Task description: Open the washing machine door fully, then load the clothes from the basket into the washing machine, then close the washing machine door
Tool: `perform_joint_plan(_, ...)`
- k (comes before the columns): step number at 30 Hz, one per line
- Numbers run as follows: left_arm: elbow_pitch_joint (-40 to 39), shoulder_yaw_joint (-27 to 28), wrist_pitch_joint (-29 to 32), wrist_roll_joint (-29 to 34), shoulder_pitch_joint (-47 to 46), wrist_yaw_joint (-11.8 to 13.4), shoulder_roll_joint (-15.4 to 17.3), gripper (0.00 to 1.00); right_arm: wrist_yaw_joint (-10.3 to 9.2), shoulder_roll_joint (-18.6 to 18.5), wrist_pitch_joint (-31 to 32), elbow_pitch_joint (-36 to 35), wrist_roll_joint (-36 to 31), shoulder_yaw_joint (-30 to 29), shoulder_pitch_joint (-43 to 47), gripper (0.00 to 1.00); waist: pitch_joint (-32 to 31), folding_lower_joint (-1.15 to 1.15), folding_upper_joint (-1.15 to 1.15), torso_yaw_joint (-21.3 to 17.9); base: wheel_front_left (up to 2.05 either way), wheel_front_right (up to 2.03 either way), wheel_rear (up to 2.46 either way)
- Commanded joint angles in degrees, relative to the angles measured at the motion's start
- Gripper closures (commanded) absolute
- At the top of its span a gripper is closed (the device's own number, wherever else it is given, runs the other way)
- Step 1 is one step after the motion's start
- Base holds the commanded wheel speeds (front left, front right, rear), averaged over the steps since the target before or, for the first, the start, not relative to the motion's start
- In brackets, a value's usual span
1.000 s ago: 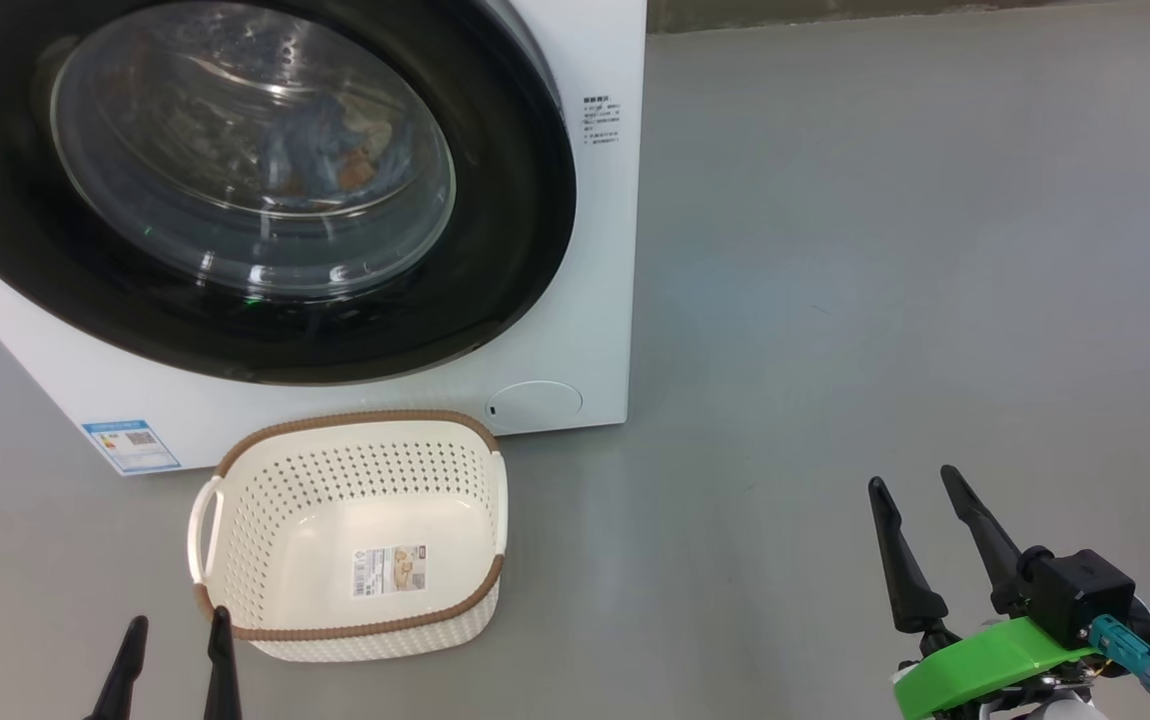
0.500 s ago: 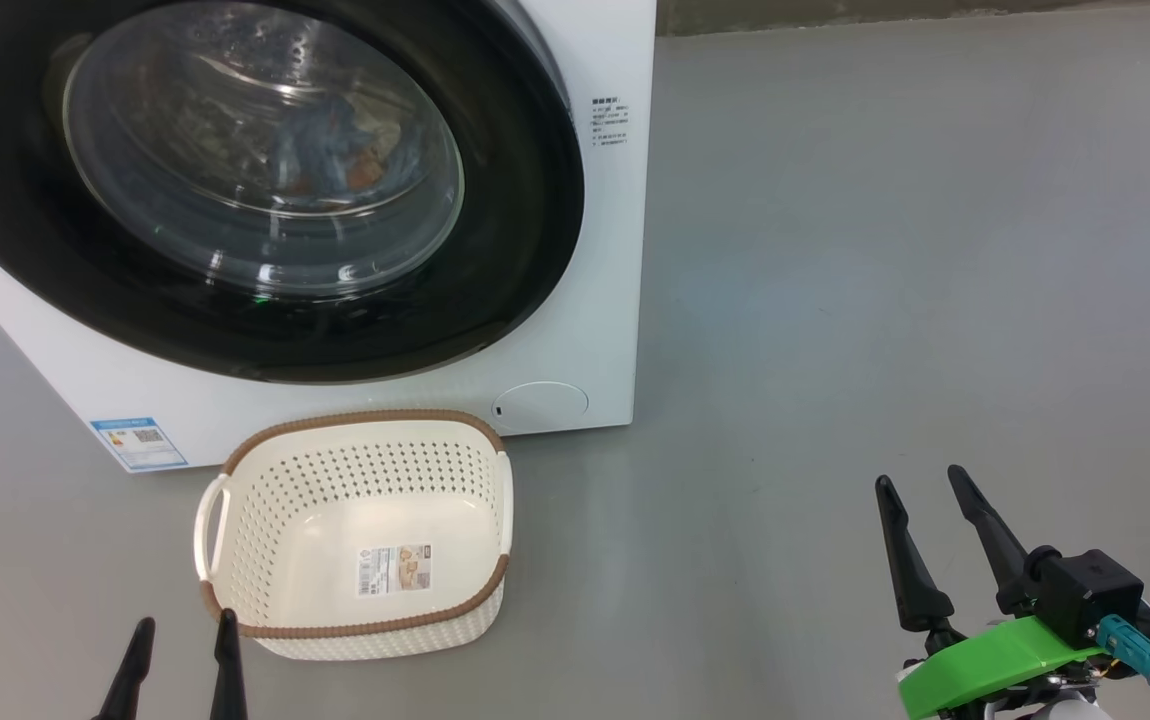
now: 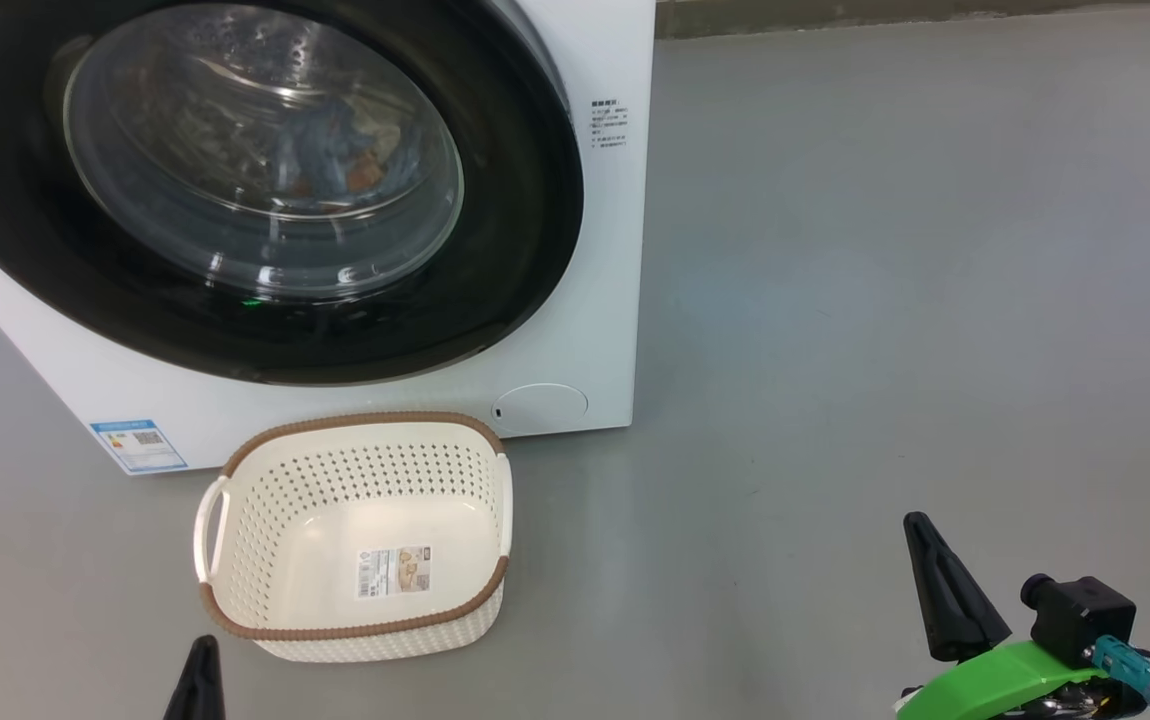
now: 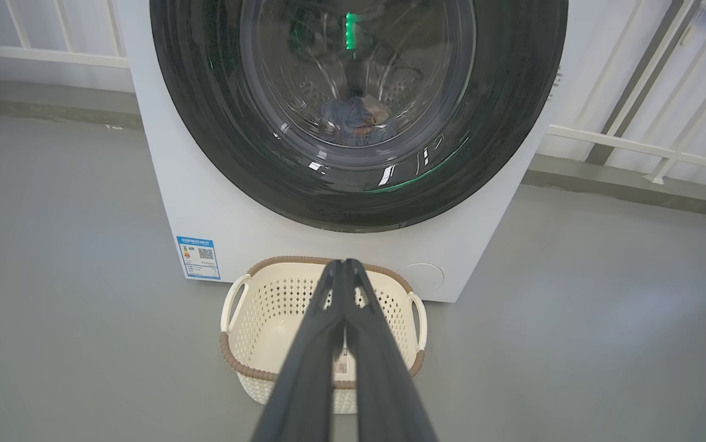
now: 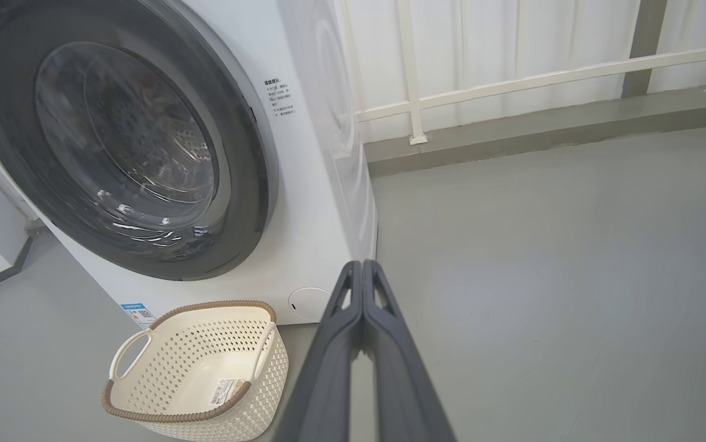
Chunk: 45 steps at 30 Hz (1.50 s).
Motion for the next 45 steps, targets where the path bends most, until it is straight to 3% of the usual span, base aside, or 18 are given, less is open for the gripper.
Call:
perform_joint_plan(1, -1.01, 0.37, 0.40, -1.84, -0.78, -0.01, 0.58, 1.00, -0.01, -0.10, 0.46, -1.50, 1.85, -0.42, -1.12, 1.00, 0.01, 0.02, 0.00, -0.02, 0.00, 0.00, 0.00)
perform_joint_plan(45, 0.22, 1.33, 7.51, -30.16, -4.96, -0.07, 1.12, 1.00, -0.06, -0.08, 7.72, -1.20, 30.00, -2.21, -1.83, 1.00, -0.23, -0.05, 0.00, -0.56, 0.00, 0.00, 0.00)
